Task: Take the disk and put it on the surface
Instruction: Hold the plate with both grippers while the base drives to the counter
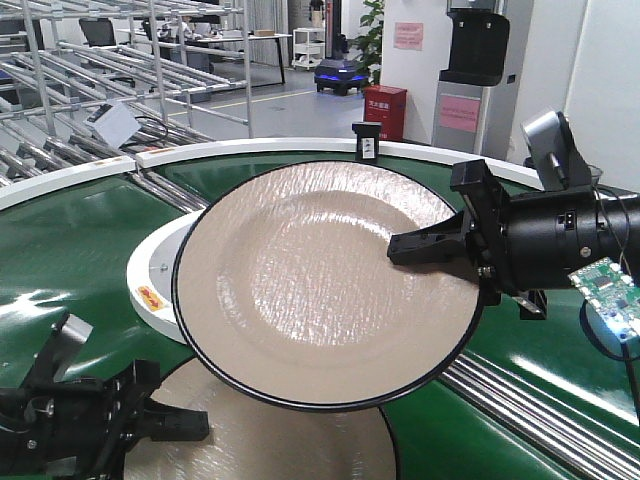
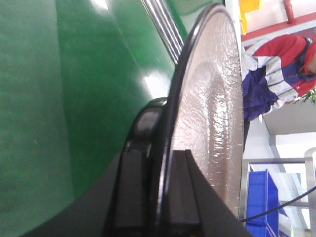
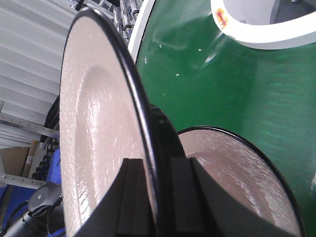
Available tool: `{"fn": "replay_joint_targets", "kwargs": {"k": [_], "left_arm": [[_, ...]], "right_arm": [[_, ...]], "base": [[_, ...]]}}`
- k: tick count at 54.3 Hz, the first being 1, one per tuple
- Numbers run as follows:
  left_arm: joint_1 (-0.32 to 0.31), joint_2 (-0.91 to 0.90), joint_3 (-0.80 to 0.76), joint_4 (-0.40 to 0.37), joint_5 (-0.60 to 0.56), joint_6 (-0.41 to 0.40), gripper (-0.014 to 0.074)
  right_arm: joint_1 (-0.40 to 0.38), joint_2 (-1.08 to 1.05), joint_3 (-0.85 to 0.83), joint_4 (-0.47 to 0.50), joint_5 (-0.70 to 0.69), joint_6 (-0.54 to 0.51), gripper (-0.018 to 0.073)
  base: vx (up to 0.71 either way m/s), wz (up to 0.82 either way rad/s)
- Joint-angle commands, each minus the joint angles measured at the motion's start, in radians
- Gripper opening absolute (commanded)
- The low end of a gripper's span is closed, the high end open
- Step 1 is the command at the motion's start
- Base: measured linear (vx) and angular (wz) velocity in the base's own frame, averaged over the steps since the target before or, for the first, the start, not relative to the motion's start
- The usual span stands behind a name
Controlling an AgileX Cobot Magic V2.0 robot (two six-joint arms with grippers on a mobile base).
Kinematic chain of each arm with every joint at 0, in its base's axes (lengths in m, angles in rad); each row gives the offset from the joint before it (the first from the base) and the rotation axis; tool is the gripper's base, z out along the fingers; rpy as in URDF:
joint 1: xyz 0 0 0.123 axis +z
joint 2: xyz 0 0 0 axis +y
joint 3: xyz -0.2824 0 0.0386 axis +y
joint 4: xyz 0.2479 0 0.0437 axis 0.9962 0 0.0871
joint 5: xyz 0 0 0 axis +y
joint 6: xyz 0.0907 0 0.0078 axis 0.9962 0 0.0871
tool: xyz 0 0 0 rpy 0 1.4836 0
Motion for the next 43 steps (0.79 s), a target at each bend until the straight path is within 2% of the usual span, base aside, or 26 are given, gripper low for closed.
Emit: {"fn": "replay_joint_targets", "kwargs": {"k": [1, 43], "left_arm": [[-0.001, -0.038, -0.029, -0.111, 0.038, -0.016, 0.0001], [-0.001, -0.038, -0.029, -0.111, 0.039, -0.016, 0.0001]], "right_arm": [[-0.001, -0.036, -0.043, 0.122, -0.039, -0.003, -0.0008], [-0.001, -0.036, -0.043, 0.122, -0.039, -0.003, -0.0008]], "base": [[-0.16, -0.11], [-0.19, -0.13]]}}
